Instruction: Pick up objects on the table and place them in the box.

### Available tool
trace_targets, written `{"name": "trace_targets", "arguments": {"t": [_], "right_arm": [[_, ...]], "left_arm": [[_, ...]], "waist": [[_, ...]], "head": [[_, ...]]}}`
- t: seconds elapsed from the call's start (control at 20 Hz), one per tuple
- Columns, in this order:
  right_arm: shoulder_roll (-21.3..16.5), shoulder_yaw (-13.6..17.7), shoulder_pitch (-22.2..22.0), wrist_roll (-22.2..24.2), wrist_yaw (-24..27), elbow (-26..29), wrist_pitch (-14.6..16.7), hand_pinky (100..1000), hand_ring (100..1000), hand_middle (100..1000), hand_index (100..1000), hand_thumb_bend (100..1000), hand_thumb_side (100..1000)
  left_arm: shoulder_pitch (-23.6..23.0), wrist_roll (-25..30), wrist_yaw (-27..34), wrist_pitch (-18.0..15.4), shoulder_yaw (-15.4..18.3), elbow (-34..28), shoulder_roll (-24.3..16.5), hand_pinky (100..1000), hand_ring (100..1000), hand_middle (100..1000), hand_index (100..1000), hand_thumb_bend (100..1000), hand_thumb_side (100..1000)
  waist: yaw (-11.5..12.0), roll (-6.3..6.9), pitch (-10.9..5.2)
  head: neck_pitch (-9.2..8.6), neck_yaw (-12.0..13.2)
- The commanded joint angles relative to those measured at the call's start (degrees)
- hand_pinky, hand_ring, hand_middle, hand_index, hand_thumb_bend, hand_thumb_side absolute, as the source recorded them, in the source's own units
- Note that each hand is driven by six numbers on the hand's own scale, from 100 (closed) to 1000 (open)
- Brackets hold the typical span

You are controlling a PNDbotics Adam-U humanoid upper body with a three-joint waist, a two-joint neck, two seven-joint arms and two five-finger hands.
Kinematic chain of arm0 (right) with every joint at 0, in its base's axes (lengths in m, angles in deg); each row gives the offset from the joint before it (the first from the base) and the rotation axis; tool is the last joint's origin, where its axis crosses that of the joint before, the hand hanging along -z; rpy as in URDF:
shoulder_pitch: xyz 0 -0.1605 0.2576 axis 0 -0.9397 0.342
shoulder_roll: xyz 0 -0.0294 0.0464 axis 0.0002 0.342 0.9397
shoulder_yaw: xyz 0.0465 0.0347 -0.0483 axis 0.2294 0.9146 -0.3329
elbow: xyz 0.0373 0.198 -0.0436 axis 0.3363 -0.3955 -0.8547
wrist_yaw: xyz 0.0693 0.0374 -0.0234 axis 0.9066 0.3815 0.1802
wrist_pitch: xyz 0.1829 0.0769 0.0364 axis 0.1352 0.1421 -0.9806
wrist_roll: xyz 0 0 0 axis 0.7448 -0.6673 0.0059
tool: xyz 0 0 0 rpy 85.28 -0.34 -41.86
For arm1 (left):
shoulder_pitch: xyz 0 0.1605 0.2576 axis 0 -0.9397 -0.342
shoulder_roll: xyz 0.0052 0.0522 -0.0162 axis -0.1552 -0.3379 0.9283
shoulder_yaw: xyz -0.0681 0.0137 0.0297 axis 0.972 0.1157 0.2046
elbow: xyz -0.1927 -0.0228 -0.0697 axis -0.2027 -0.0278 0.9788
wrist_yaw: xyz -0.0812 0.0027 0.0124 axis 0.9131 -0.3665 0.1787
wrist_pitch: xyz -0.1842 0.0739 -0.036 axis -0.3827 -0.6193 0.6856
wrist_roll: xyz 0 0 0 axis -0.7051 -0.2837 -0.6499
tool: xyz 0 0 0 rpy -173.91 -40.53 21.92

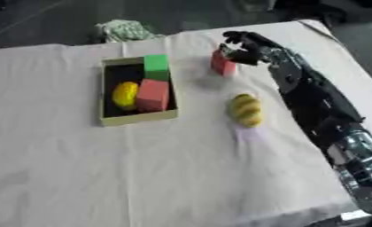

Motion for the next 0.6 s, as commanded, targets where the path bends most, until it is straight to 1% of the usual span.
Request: {"name": "trace_targets", "arguments": {"t": [0.05,0.2,0.4,0.55,0.6], "right_arm": [[-1.0,0.0,0.6,2.3,-0.5,0.5,1.1,905,945,877,1000,100,914],[-0.8,0.1,0.5,3.5,-0.8,0.4,1.6,909,947,883,1000,100,932],[-0.6,0.1,0.3,3.7,-2.2,0.3,1.8,915,953,892,1000,100,913],[-0.5,0.1,0.3,2.7,-4.6,0.7,1.9,928,969,906,1000,100,859],[-0.5,0.0,0.2,2.1,-5.9,0.9,2.0,934,977,917,1000,100,797]], "left_arm": [[0.2,0.3,-0.2,0.0,0.0,-1.1,-0.1,807,631,579,831,100,647],[0.2,0.3,-0.3,0.1,0.0,-1.1,0.0,807,630,578,831,100,648],[0.2,0.4,-0.3,0.1,0.0,-1.1,0.1,806,630,578,831,100,647],[0.2,0.4,-0.3,0.2,0.0,-1.1,0.2,806,629,577,832,100,650],[0.2,0.4,-0.3,0.2,0.0,-1.1,0.2,807,629,577,832,100,650]], "waist": [[0.0,-0.09,-0.78],[0.0,-0.10,-0.75],[0.1,-0.06,-0.72],[0.0,-0.07,-0.70],[0.0,-0.07,-0.69]], "head": [[0.03,0.3],[0.04,0.3],[0.01,0.4],[0.01,0.3],[0.03,0.4]]}}
